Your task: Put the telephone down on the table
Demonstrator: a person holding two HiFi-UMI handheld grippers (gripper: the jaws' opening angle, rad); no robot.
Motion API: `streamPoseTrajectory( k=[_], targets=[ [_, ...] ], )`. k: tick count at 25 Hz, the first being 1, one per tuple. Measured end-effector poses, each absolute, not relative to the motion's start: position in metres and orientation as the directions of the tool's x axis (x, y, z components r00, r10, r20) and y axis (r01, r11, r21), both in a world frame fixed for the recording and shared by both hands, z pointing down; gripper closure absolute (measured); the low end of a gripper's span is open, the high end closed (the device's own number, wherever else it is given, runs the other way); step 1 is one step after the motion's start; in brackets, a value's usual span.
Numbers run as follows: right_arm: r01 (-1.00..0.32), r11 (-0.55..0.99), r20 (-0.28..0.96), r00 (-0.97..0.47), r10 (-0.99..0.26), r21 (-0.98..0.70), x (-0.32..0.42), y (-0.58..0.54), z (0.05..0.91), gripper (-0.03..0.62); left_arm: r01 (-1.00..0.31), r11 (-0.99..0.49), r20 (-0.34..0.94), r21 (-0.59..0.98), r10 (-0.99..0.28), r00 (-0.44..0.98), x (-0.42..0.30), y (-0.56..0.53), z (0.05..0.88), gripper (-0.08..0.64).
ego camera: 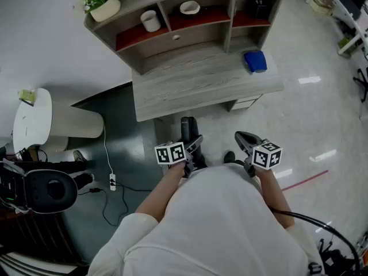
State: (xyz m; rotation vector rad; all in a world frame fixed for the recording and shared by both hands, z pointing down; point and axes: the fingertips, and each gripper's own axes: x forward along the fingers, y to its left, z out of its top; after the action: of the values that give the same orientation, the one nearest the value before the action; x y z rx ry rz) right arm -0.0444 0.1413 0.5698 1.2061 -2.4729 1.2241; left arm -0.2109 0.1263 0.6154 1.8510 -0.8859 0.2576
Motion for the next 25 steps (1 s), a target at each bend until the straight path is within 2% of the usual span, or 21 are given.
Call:
streamPoseTrajectory(
  k=[25],
  targets=[
    [-0.650,0.368,0.400,-0.726,-0.559,-0.666,-0.028,0.150,0.569,0.574,-0.692,-0.172,0.552,0.701,-0.482,0.680,-0.191,0.134,0.619,0.282]
  ],
)
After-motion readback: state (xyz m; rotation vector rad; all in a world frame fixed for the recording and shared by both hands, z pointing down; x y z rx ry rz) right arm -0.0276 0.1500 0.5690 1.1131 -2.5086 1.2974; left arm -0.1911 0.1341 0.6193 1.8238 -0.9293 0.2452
